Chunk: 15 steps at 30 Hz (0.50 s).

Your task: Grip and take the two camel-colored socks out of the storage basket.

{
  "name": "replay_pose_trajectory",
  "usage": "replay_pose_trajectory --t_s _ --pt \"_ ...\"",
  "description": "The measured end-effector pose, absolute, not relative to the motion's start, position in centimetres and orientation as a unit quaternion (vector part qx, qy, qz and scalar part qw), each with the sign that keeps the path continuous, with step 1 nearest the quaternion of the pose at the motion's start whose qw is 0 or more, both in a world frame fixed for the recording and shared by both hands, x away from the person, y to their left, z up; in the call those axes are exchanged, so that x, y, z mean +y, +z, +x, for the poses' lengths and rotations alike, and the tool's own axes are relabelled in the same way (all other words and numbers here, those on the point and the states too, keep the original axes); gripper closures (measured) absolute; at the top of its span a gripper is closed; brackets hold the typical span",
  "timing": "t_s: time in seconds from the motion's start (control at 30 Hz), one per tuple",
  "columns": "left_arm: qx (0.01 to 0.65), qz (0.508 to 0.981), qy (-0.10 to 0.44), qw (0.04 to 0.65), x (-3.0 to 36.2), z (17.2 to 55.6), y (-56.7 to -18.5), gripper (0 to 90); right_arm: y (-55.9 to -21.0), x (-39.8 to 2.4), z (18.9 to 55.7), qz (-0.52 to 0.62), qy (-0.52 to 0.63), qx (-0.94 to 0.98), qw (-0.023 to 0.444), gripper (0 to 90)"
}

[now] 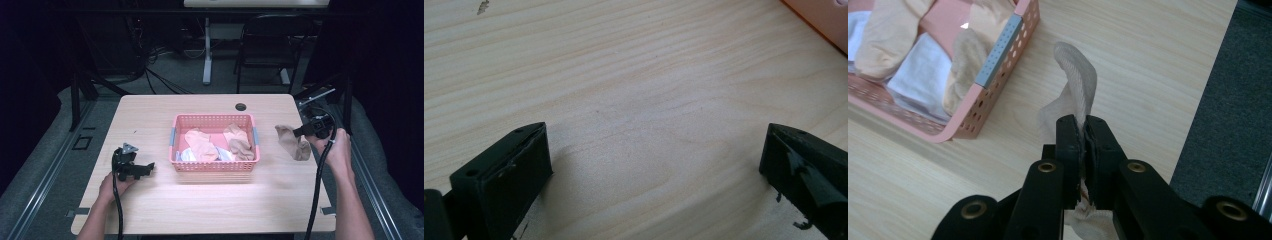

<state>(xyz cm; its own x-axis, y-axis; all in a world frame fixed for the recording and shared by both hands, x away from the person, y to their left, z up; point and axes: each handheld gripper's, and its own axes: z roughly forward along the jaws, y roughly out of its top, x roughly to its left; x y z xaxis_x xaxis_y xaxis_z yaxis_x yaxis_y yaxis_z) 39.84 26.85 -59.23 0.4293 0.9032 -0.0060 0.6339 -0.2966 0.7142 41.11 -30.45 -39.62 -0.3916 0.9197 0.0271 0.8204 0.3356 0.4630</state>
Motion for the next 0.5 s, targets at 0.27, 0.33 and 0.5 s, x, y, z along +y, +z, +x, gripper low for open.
replay_pose_trajectory --t_s 0.27,0.33,0.5 --pt "0.493 0.779 0.205 0.329 26.8 39.8 -59.2 0.0 -42.0 -30.9 42.0 0.552 0.189 0.804 0.111 85.6" --pt "0.493 0.779 0.205 0.329 26.9 39.8 -59.2 0.0 -42.9 -31.2 42.3 0.559 0.186 0.801 0.106 85.6" --pt "0.493 0.779 0.205 0.329 26.8 39.8 -59.2 0.0 -44.8 -31.7 43.0 0.570 0.178 0.797 0.090 85.5"
